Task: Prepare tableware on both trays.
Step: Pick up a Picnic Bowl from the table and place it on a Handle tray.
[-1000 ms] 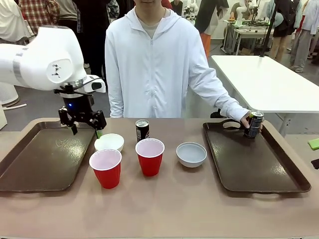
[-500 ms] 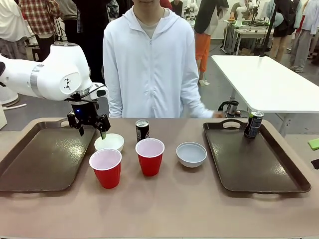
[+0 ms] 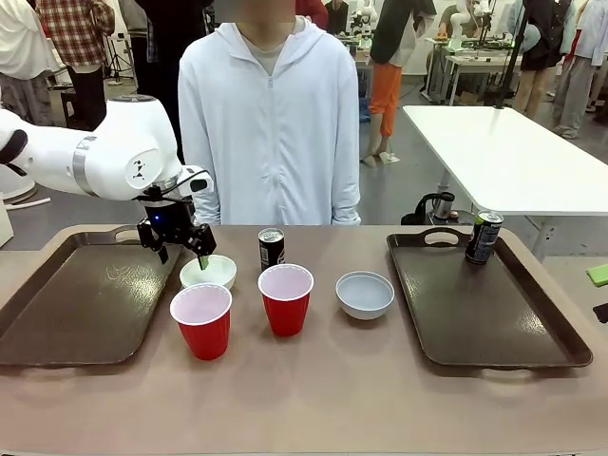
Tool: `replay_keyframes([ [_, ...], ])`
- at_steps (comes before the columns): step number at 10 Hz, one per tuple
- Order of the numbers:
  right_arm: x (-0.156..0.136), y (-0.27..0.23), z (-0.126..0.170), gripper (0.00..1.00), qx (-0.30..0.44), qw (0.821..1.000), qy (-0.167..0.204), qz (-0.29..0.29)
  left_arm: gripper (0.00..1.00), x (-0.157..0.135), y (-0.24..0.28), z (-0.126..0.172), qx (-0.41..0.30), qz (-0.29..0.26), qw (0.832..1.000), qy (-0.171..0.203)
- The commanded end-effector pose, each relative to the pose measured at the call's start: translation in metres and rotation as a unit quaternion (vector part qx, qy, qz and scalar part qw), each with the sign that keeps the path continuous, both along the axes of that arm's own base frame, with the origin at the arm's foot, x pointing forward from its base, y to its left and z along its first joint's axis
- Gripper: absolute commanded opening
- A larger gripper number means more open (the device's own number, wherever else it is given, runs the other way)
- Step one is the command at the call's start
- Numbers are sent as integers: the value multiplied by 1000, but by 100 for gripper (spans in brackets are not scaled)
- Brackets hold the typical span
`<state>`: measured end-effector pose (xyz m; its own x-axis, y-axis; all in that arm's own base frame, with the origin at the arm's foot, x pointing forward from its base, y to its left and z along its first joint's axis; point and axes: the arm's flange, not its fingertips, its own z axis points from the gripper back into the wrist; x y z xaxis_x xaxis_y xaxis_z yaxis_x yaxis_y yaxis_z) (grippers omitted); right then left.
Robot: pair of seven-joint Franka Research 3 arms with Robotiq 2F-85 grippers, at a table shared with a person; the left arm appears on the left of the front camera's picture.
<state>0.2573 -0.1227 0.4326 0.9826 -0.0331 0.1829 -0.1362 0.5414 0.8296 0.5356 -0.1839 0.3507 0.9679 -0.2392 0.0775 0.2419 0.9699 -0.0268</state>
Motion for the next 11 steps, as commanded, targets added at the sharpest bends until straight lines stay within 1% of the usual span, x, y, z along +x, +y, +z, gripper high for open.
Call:
replay_keyframes([
  [1, 2, 0, -1, 100, 8, 1000, -6, 1, 96, 7, -6, -1, 12, 0, 1000, 1],
  [2, 2, 0, -1, 100, 8, 1000, -6, 1, 47, 9, -7, -2, 10, 3, 1000, 6],
  [3, 2, 0, -1, 100, 8, 1000, -6, 1, 42, 10, -8, -3, 10, 5, 1000, 11],
  [4, 2, 0, -1, 100, 8, 1000, -6, 1, 0, 10, -10, -5, 12, 6, 1000, 12],
  [6, 2, 0, -1, 100, 8, 1000, -6, 1, 0, 13, -10, -9, 24, 12, 1000, 16],
  [7, 2, 0, -1, 100, 8, 1000, -6, 1, 20, 15, -9, -10, 27, 16, 999, 19],
  [9, 2, 0, -1, 100, 8, 1000, -6, 1, 0, 17, -6, -13, 31, 24, 999, 23],
  [11, 2, 0, -1, 100, 8, 1000, -6, 1, 0, 15, -5, -10, 30, 29, 999, 23],
])
